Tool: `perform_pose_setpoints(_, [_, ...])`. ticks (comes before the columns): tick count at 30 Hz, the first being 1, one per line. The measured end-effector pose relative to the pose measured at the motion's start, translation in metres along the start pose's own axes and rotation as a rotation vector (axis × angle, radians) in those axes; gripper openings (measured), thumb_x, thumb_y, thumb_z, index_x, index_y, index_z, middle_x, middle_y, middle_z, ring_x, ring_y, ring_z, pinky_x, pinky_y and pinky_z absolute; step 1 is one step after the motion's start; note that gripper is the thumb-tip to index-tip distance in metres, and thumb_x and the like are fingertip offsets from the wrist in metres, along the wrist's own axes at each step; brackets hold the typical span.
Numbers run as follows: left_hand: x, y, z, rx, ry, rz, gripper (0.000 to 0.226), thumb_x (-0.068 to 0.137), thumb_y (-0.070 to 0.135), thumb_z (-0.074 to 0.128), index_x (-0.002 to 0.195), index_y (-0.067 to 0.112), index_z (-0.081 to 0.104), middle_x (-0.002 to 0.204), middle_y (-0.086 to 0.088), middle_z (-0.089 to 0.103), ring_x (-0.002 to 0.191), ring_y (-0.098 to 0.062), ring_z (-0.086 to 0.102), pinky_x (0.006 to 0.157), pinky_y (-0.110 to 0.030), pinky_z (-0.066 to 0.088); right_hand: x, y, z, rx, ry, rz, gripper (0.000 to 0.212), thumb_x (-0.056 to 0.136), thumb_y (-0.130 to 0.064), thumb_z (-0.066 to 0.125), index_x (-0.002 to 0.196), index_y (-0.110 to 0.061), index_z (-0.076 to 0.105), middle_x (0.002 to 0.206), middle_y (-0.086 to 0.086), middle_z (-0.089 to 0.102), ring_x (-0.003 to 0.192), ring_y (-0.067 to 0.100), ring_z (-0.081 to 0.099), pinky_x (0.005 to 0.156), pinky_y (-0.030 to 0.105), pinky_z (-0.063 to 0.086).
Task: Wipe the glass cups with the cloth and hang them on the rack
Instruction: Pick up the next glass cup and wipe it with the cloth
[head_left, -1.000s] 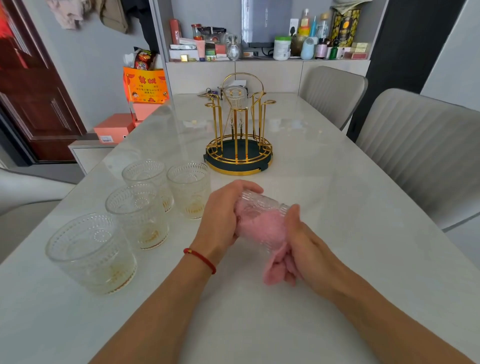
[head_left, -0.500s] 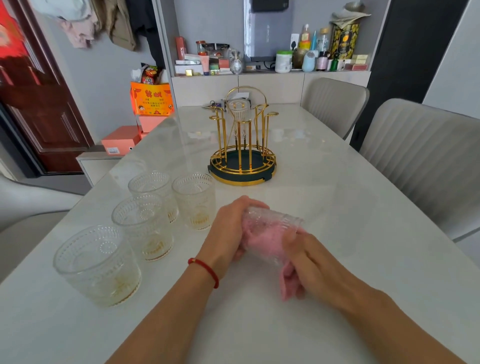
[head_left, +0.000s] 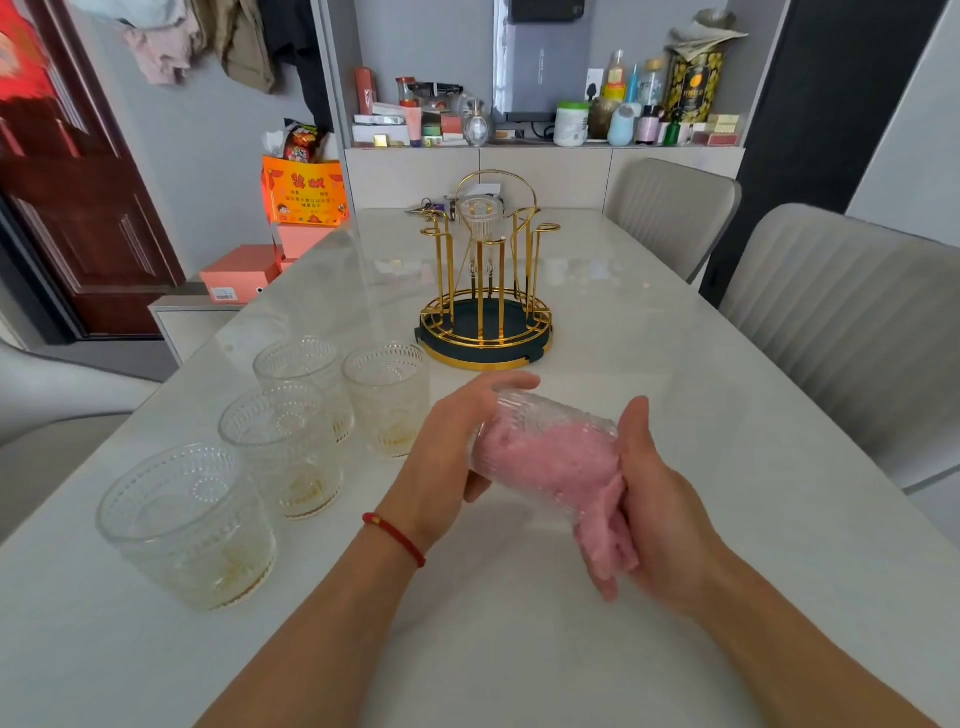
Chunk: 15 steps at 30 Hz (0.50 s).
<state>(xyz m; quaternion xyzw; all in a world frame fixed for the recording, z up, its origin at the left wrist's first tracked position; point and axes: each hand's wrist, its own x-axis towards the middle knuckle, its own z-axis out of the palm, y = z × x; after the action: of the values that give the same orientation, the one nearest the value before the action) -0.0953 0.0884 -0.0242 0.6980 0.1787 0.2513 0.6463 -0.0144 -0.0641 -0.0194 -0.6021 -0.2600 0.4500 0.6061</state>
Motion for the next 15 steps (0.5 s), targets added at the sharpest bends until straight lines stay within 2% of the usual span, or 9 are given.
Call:
perform_pose_setpoints(2, [-0.003,0.004,0.002,0.002,-0.001,-0.193,0.046,0.099,0.048,0.039,0.105,0.025,0.077,0.051,0.004,0.041,0.042,-0.012,0.032,0.044,-0.018,0.022,-0.003,0.006,0.005,-0.297,0.054,-0.094,0.111,0.079,-0.080,0.014,0.063,0.018,0.062,0.041,0.011,0.059,0.035,0.016,0.057,0.045,0.026,0.051])
perform_pose_setpoints(3, [-0.003,0.004,0.004,0.036,0.036,-0.202,0.043,0.103,0.043,0.040,0.101,0.022,0.078,0.051,0.006,0.044,0.040,-0.009,0.034,0.042,-0.017,0.023,-0.005,0.008,0.008,-0.340,0.064,-0.117,0.107,0.080,-0.081,0.015,0.060,0.013,0.062,0.044,0.012,0.062,0.036,0.014,0.059,0.047,0.027,0.052])
perform_pose_setpoints(5, [-0.002,0.000,0.006,0.075,0.134,-0.047,0.036,0.102,0.031,0.046,0.093,0.018,0.078,0.057,0.005,0.053,0.043,-0.006,0.043,0.038,-0.018,0.030,-0.004,0.012,0.010,-0.291,0.097,-0.082,0.095,0.076,-0.079,0.016,0.055,0.001,0.063,0.047,0.014,0.061,0.036,0.013,0.053,0.044,0.023,0.046])
perform_pose_setpoints(7, [-0.002,-0.005,0.004,0.111,0.201,0.204,0.037,0.097,0.036,0.047,0.090,0.019,0.080,0.074,-0.009,0.065,0.058,-0.019,0.052,0.050,-0.023,0.041,-0.001,0.012,0.009,-0.016,0.087,0.037,0.087,0.070,-0.082,0.026,0.060,-0.006,0.068,0.049,0.013,0.052,0.038,0.016,0.044,0.045,0.024,0.035])
perform_pose_setpoints(9, [-0.003,-0.008,0.000,0.118,0.208,0.403,0.042,0.092,0.042,0.045,0.094,0.016,0.079,0.087,-0.014,0.071,0.077,-0.032,0.059,0.065,-0.036,0.049,-0.001,0.006,0.011,0.302,0.001,0.112,0.085,0.071,-0.083,0.034,0.075,-0.011,0.079,0.056,0.011,0.043,0.039,0.015,0.036,0.049,0.025,0.027])
perform_pose_setpoints(11, [-0.004,-0.007,-0.004,0.145,0.182,0.515,0.043,0.093,0.038,0.044,0.102,0.014,0.078,0.085,-0.015,0.071,0.078,-0.042,0.061,0.066,-0.052,0.051,-0.002,0.004,0.012,0.467,-0.066,0.144,0.082,0.080,-0.081,0.034,0.076,-0.013,0.081,0.062,0.011,0.036,0.032,0.013,0.029,0.038,0.021,0.028])
perform_pose_setpoints(13, [-0.006,-0.005,-0.005,0.172,0.141,0.608,0.042,0.096,0.033,0.042,0.110,0.011,0.076,0.086,-0.014,0.070,0.077,-0.040,0.064,0.065,-0.055,0.051,-0.001,0.003,0.008,0.529,-0.116,0.147,0.084,0.083,-0.080,0.033,0.088,-0.012,0.082,0.065,0.012,0.041,0.030,0.013,0.029,0.031,0.017,0.028])
perform_pose_setpoints(15, [-0.007,-0.003,-0.006,0.146,0.091,0.573,0.045,0.094,0.032,0.040,0.118,0.013,0.073,0.089,-0.011,0.070,0.080,-0.031,0.066,0.066,-0.045,0.054,-0.001,-0.002,0.004,0.365,-0.090,0.107,0.100,0.076,-0.087,0.029,0.104,-0.002,0.076,0.062,0.013,0.040,0.031,0.016,0.035,0.036,0.020,0.029])
